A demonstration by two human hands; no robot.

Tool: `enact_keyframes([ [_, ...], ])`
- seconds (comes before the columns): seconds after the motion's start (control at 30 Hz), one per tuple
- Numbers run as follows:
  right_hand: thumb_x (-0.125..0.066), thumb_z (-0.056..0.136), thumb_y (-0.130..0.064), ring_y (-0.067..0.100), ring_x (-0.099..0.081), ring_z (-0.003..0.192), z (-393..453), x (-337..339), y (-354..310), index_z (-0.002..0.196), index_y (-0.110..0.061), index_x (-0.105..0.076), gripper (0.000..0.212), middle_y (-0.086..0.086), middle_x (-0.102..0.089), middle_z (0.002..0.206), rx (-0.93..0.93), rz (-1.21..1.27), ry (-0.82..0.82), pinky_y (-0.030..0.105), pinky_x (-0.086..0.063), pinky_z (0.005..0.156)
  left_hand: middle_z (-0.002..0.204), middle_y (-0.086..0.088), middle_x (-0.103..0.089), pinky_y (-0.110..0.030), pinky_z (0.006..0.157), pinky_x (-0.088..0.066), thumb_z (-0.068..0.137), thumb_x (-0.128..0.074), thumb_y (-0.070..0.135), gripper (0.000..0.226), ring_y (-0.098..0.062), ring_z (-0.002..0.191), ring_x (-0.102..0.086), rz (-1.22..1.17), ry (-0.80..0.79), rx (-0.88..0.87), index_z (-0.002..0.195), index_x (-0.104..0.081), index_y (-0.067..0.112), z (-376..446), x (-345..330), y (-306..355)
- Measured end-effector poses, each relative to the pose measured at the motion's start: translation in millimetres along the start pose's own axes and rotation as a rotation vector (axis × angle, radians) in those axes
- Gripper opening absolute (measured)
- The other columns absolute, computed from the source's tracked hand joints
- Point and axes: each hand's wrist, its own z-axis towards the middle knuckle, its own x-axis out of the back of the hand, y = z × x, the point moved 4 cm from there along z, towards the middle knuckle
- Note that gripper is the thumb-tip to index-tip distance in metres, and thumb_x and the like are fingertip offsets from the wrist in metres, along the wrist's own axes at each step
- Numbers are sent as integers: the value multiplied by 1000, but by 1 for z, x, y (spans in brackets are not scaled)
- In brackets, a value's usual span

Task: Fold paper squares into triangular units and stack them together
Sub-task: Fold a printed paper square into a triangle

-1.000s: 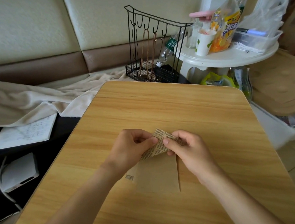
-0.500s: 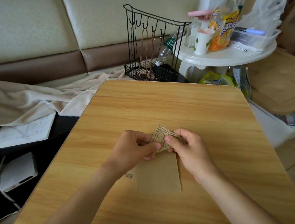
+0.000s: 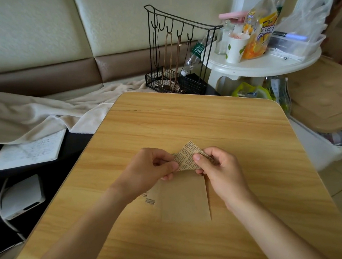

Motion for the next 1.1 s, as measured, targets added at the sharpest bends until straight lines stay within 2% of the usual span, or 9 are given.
enact_keyframes([
  [0.17,-72,97,-20,15,-67,67,-1,-1,0,87,-15,-70,12,-4,-69,68,39,-15,-5,46,-55,77,83,-12,-72,-32,76,-58,95,-68,6,21,-24,76,-69,-15,52,-78,111,-59,16,-2,-4,3],
  [0.23,-72,97,-21,14,-67,68,-1,-1,0,88,-16,-70,11,-5,-70,70,39,-6,-8,44,-56,76,88,-17,-72,-32,76,-59,96,-66,6,16,-22,77,-70,-27,65,-78,109,-63,15,-2,-7,3],
  [0.3,-71,97,-21,12,-68,69,-2,-3,0,89,-16,-70,10,-5,-71,73,34,21,-29,40,-55,76,93,-17,-74,-25,71,-58,97,-68,9,8,-14,79,-70,-104,104,-58,103,-72,13,-1,-9,4],
  [0.37,-71,97,-20,11,-68,69,-3,-4,-2,91,-14,-70,9,-5,-71,75,27,47,-63,36,-54,75,92,-15,-76,-19,68,-56,95,-72,13,6,-14,80,-69,-154,154,-47,95,-78,13,-1,-7,5],
  [0.5,-71,98,-20,9,-66,78,-1,-5,-7,95,-7,-73,14,14,-75,90,11,130,-127,26,-53,76,89,-8,-78,-32,78,-60,91,-77,18,4,-25,88,-73,-121,159,-67,90,-81,18,0,-4,8],
  [0.6,-73,96,-24,6,-62,76,-1,-3,-11,90,-7,-75,18,6,-73,82,49,124,-130,19,-47,71,87,-11,-77,-18,65,-55,90,-78,15,4,-12,76,-70,-131,100,-85,89,-81,16,-1,-7,11],
  [0.73,-72,97,-20,11,-50,72,0,-4,-6,85,-3,-71,21,4,-59,74,70,98,-118,29,-40,66,87,-11,-77,-13,63,-52,89,-78,14,4,-6,73,-68,-131,91,-79,91,-82,14,-1,-11,12],
  [1.1,-72,97,-20,11,-52,73,0,-5,-2,88,-2,-71,21,3,-61,76,99,105,-107,29,-42,67,88,-14,-77,-12,62,-51,89,-79,12,5,-6,72,-66,-141,107,-67,92,-81,11,-1,-11,11],
])
